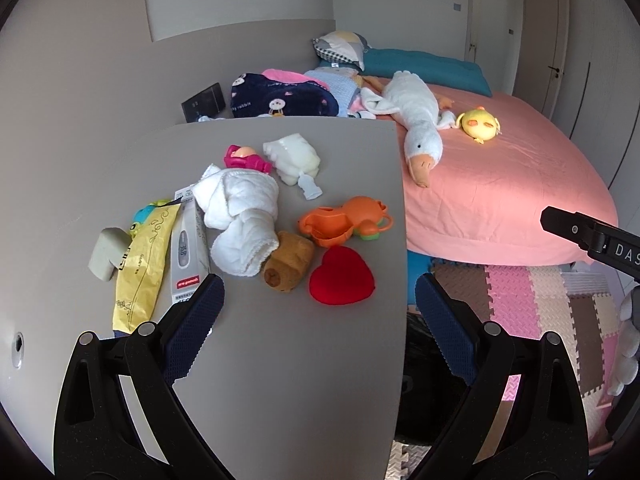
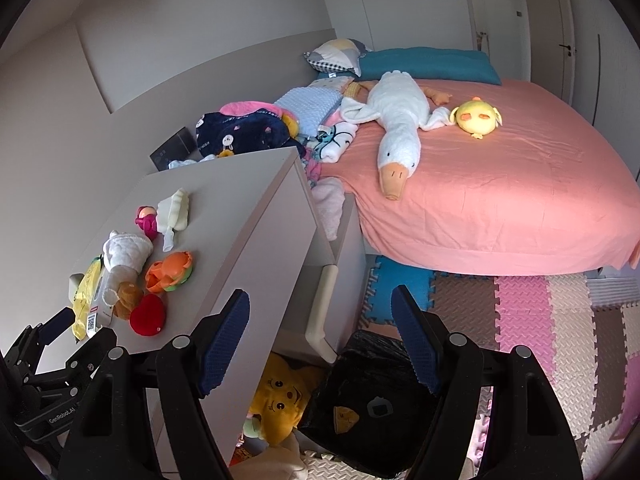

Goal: Collect trash
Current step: 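Grasp the long yellow snack bag with the left tool while the right tool grasps the orange toy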

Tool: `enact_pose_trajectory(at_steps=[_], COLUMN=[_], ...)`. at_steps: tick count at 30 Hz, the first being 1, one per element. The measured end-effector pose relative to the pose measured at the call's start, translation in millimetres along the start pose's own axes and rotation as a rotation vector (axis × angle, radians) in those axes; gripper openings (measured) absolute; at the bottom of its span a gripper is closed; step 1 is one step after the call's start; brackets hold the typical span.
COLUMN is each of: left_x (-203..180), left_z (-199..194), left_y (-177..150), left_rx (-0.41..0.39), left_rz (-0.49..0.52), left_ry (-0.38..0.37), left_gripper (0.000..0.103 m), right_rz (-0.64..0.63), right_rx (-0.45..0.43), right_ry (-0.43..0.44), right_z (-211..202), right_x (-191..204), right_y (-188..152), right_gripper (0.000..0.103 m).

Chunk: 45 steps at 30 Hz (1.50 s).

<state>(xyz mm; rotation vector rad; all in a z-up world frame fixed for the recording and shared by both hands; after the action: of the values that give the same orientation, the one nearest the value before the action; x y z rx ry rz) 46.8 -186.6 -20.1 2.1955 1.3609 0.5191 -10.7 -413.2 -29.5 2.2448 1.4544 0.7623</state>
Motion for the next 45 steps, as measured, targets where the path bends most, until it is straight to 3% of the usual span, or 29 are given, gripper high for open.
enact_pose_trajectory(at_steps=[17, 28, 41, 45], left_x=[78, 133, 164, 169], left_z=[-7, 9, 39, 47], left_y=[-2, -6, -10, -12], left_rx=[-0.014, 0.022, 0.093, 0.109], left_rz=[-0.093, -0.171, -0.2, -0.209], left_ry=[0.082, 0.146, 0.159, 0.155], left_gripper=[0.093, 0.093, 0.093, 0.093], right_rz=[-0.101, -0.098, -0.106, -0.105], right_rx=[0.047, 0.097, 0.117, 0.083], right_ry=[0.084, 0.13, 0.175, 0.148], right_z=[29, 65, 106, 111], right_x=[67, 94, 119, 122], right_y=[0, 5, 19, 23], right_gripper=[0.074, 0.074, 0.074, 0.077])
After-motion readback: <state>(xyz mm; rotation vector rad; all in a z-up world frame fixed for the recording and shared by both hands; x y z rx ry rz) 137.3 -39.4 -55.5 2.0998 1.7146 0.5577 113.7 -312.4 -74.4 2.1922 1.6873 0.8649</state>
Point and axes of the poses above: each gripper's, at about its wrist camera, not at the fingertips, and z roughly the way its jaws point, x to its left, y to its top, the point moved 3 cm from there along z, roughly the way its jaws point, and after that the axes turned 9 degrees about x, right-handed, at the moved point
